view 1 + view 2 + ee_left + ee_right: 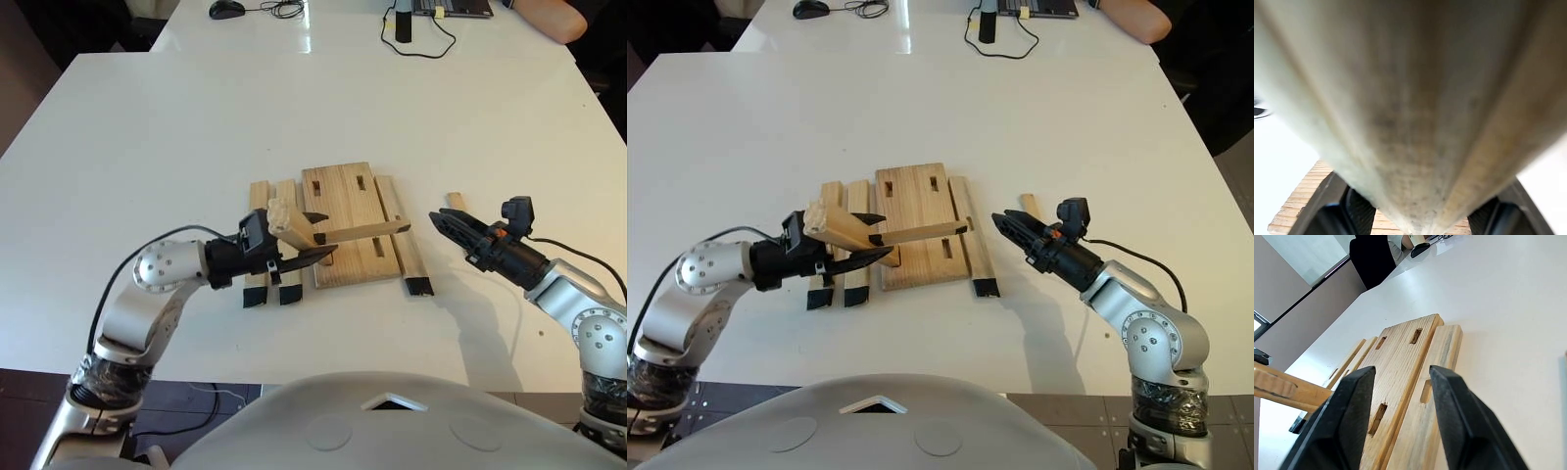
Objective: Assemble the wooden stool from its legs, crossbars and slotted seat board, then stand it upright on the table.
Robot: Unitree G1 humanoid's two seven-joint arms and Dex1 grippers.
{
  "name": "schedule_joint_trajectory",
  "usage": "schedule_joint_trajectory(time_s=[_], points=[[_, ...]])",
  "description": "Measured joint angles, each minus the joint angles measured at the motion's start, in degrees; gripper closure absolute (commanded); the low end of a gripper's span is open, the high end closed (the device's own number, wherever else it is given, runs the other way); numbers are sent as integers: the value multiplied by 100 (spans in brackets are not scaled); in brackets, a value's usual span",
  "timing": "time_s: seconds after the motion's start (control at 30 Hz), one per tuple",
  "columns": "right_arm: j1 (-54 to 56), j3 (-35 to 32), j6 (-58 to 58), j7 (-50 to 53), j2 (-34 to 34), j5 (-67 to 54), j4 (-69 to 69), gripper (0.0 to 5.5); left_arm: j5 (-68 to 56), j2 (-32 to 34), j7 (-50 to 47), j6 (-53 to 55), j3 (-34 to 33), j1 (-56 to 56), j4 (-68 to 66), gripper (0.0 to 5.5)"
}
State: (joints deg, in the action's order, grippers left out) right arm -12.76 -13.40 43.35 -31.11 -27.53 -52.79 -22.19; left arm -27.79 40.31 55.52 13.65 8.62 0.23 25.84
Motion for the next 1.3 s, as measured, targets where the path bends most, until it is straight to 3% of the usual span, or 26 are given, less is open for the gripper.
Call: schedule_joint_trajectory(time_s=[0.2,0.47,0.77,0.87,1.1,1.3], points=[[-10,180,-129,110,300,161,2,347,-61,228,678,299,159,-932,-539,342],[-50,190,-244,158,472,254,15,347,3,217,902,-421,229,-858,-1141,344],[-58,161,-244,159,468,259,14,347,884,208,415,-103,432,-522,-1383,200],[-67,162,-244,163,472,260,13,347,868,172,377,-22,388,-539,-1265,200],[-260,151,-308,222,513,292,-67,347,768,521,447,258,-111,-221,-1006,200],[-719,30,-529,304,696,364,-286,347,631,1057,257,1024,-888,902,-274,200]])
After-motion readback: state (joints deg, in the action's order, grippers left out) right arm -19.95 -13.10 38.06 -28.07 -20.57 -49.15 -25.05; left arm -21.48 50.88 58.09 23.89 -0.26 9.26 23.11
